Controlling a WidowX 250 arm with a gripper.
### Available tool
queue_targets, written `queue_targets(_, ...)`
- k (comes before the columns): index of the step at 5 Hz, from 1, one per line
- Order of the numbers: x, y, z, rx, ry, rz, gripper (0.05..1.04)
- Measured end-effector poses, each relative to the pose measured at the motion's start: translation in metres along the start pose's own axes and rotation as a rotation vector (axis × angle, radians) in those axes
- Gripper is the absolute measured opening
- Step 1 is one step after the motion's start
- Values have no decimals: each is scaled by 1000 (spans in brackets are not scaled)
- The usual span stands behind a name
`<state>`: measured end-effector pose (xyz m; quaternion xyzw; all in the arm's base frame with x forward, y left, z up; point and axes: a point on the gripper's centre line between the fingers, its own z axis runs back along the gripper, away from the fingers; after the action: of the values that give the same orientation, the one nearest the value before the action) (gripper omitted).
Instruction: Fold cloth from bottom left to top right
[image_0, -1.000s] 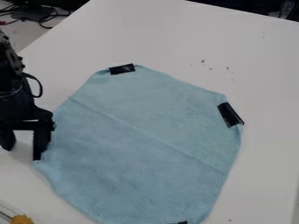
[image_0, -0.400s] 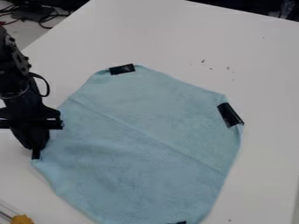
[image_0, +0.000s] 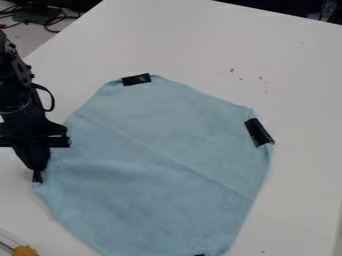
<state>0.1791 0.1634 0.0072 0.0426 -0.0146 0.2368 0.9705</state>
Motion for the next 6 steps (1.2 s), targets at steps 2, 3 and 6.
queue_targets(2,6,9,40,86,-61,33,64)
queue_targets(3,14,-9,49,101,-63,-15,63)
queue_targets(6,35,-104,50,112,7,-141,63)
